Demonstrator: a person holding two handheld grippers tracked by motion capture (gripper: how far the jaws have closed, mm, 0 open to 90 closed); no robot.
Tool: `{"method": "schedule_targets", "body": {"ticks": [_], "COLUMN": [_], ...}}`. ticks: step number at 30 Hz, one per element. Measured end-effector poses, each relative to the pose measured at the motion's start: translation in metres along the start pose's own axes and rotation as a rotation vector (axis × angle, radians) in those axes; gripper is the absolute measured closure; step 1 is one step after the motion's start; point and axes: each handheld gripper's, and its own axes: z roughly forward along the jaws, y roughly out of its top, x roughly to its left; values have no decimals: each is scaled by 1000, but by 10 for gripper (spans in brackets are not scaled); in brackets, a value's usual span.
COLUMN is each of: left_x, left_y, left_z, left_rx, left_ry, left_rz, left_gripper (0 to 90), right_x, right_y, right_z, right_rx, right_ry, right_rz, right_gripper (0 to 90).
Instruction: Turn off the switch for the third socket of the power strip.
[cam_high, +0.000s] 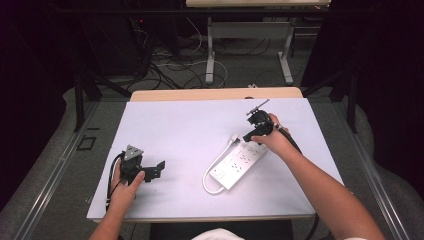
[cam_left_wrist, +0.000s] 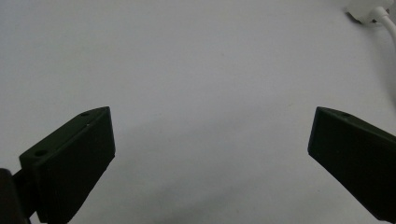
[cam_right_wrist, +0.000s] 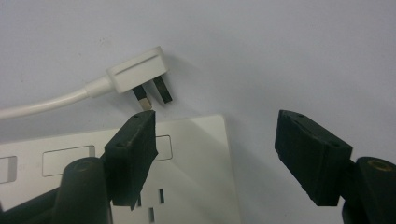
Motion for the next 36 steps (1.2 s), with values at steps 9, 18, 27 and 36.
{"method": "schedule_targets", "body": {"ticks": [9,18,27,36], "left_x": [0,0,0,0], "left_y": [0,0,0,0], "left_z": [0,1,0,0], "left_rx": [0,-7,-1,-10], "left_ry": [0,3,1,4], "left_rz": [3,3,3,1], "left_gripper": [6,6,6,6], "right_x": [-15,-26,-34,-40], "right_y": [-2,-5,-9,-19], "right_z": [-4,-13,-22,-38], "right_rx": [-58,-97,-106,-129], "right_ry": [-56,-86,-84,-108], "right_rz": [83,122,138,133], "right_gripper": [0,0,0,0]}}
